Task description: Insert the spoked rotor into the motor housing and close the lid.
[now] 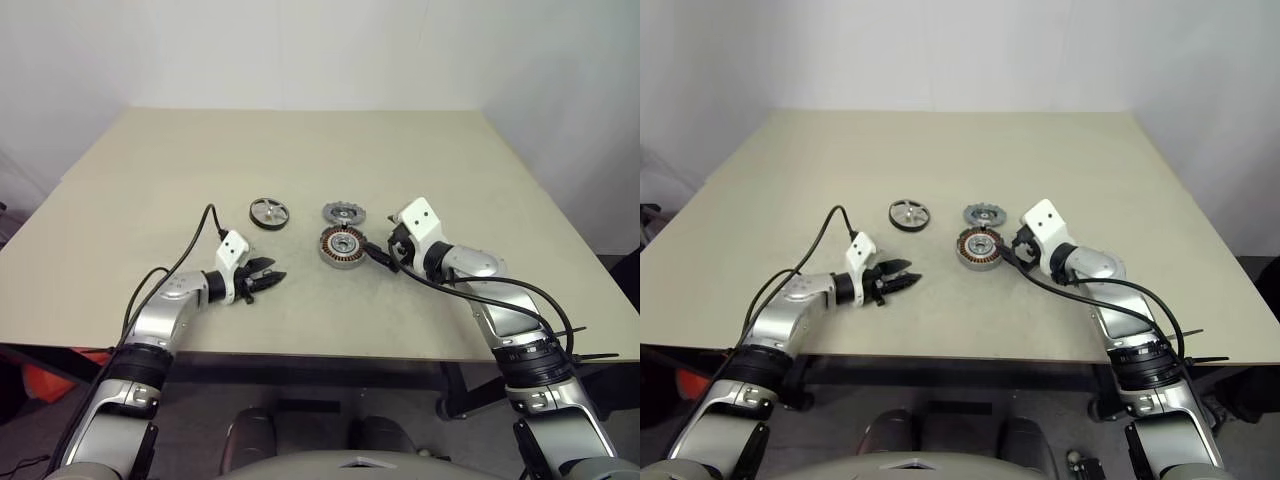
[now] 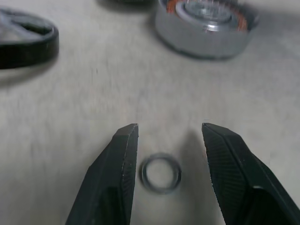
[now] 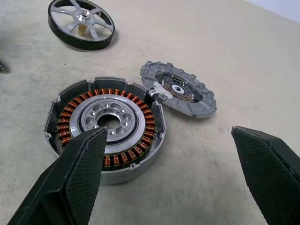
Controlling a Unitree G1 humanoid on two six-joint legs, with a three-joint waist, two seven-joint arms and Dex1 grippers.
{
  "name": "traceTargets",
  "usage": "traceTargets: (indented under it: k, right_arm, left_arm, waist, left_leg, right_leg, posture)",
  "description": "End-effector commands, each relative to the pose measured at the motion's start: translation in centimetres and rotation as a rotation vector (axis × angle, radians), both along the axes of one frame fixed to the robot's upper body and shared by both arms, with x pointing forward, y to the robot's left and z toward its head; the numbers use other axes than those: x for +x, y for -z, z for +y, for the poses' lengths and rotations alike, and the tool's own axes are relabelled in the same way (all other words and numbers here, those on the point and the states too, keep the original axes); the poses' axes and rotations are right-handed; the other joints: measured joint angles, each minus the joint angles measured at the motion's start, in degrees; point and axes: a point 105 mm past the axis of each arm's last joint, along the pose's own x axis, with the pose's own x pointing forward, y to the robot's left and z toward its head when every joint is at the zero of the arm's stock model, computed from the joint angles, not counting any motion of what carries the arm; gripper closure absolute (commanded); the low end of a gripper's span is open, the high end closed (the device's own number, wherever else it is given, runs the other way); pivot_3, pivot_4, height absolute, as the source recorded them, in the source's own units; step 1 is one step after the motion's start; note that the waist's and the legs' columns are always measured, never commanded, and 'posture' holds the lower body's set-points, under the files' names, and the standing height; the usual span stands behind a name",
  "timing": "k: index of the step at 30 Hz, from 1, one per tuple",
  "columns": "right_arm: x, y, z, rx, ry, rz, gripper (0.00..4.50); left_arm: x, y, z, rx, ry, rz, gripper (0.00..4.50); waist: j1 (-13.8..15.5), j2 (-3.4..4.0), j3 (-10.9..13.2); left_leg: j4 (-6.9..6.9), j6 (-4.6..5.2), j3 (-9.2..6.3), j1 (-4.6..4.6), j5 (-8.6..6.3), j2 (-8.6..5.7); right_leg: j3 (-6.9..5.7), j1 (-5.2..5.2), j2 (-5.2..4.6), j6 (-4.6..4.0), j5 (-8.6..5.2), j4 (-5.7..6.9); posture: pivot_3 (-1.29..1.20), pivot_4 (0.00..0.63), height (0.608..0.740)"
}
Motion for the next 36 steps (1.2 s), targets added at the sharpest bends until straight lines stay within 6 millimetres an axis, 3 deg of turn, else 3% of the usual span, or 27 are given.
traceTargets:
  k: [1, 23, 27, 35, 36]
  right_arm:
    - [0.1, -1.5, 0.2, 0.001, -0.007, -0.064, 0.14]
    - [0.5, -1.4, 0.6, 0.004, -0.015, -0.060, 0.14]
    - [0.7, -1.6, 0.5, 0.001, -0.013, -0.065, 0.14]
    - [0.9, -1.6, 0.4, -0.001, -0.005, -0.070, 0.14]
    - [0.9, -1.6, 0.4, -0.002, -0.005, -0.070, 0.14]
  left_arm:
    - [-0.2, 0.1, 1.0, 0.023, -0.006, -0.006, 2.23]
    - [-0.7, 1.3, 3.5, 0.084, -0.083, 0.006, 2.23]
    - [-0.5, 1.3, 3.4, 0.082, -0.089, 0.001, 3.14]
    - [-0.3, 1.3, 3.6, 0.077, -0.109, 0.009, 3.14]
    - [-0.3, 1.3, 3.7, 0.077, -0.110, 0.009, 3.31]
  waist:
    - [-0.02, 0.01, 0.00]
    - [-1.04, 0.06, -0.04]
    - [-1.36, 0.06, -0.04]
    - [-1.34, 0.08, -0.05]
    - [-1.34, 0.08, -0.05]
  left_leg:
    - [0.00, 0.00, 0.01, 0.02, 0.00, 0.00]
    - [-0.02, -0.02, 0.10, 0.42, 0.01, 0.06]
    - [-0.03, -0.02, 0.10, 0.62, 0.01, 0.07]
    - [-0.06, -0.02, 0.10, 0.69, 0.01, 0.06]
    - [-0.06, -0.02, 0.10, 0.70, 0.01, 0.06]
  right_leg:
    - [0.01, 0.01, 0.00, 0.00, 0.00, 0.01]
    - [0.10, 0.24, 0.07, 0.03, -0.03, 0.06]
    - [0.12, 0.40, 0.07, 0.32, -0.20, 0.08]
    - [0.15, 0.44, 0.07, 0.32, -0.20, 0.08]
    - [0.15, 0.44, 0.07, 0.33, -0.20, 0.08]
  posture:
    - [0.00, 0.000, 0.740]
    - [0.00, 0.000, 0.740]
    - [0.00, 0.000, 0.740]
    - [0.00, 0.000, 0.740]
    - [0.00, 0.000, 0.740]
